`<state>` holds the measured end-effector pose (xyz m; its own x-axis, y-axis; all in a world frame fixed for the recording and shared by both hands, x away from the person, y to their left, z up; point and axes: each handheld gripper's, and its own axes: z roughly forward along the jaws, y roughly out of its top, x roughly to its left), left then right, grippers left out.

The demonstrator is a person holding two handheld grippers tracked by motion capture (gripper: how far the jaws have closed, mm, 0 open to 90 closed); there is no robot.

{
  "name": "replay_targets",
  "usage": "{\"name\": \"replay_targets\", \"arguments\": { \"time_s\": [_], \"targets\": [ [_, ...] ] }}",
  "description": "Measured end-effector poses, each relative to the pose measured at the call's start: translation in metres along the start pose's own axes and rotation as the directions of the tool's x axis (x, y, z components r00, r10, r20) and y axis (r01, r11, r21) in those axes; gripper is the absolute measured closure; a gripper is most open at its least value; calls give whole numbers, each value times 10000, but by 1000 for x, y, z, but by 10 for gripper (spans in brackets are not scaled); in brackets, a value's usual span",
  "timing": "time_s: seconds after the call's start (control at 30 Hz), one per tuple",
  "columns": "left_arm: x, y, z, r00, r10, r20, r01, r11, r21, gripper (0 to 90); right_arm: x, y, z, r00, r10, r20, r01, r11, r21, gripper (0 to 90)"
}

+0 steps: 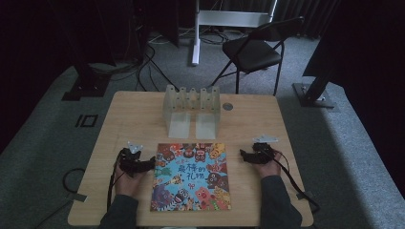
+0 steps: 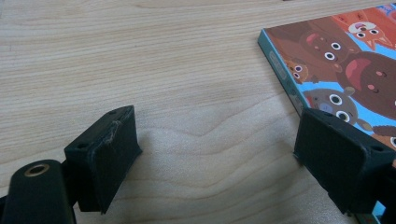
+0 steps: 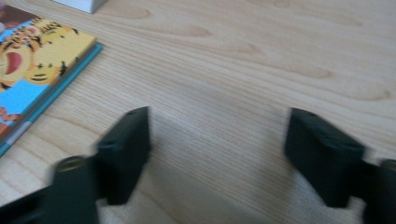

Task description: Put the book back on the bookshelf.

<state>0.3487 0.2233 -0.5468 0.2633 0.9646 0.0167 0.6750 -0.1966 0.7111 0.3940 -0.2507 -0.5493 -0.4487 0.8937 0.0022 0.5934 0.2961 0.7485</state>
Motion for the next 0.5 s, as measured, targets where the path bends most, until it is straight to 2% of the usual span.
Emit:
{"name": "replay_targets", "arguments": {
  "time_s": [0.17, 0.27, 0.3, 0.33, 0.4, 0.5],
  "targets": [
    [0, 0, 0, 10000, 4, -2, -4, 10000, 0, 135, 5, 3, -6, 9998, -221, 25, 221, 9998, -29, 422],
    [0, 0, 0, 10000, 2, -2, -2, 10000, -3, 136, 8, 6, -10, 9993, -376, -39, 375, 9991, -221, 468],
    [0, 0, 0, 10000, 11, 7, -11, 10000, -7, 136, 11, 9, -16, 9982, -600, -84, 597, 9975, -378, 512],
    [0, 0, 0, 10000, 11, 7, -11, 10000, -7, 135, 11, 9, -16, 9982, -600, -84, 597, 9975, -378, 512],
    [-1, 0, 0, 9998, 138, 122, -138, 9999, -12, 135, 17, 14, -21, 9957, -926, -9, 925, 9945, -499, 522],
    [-1, -1, -1, 9995, 229, 226, -228, 9997, -19, 134, 20, 18, -23, 9952, -972, -126, 966, 9943, -443, 551]
  ]
}}
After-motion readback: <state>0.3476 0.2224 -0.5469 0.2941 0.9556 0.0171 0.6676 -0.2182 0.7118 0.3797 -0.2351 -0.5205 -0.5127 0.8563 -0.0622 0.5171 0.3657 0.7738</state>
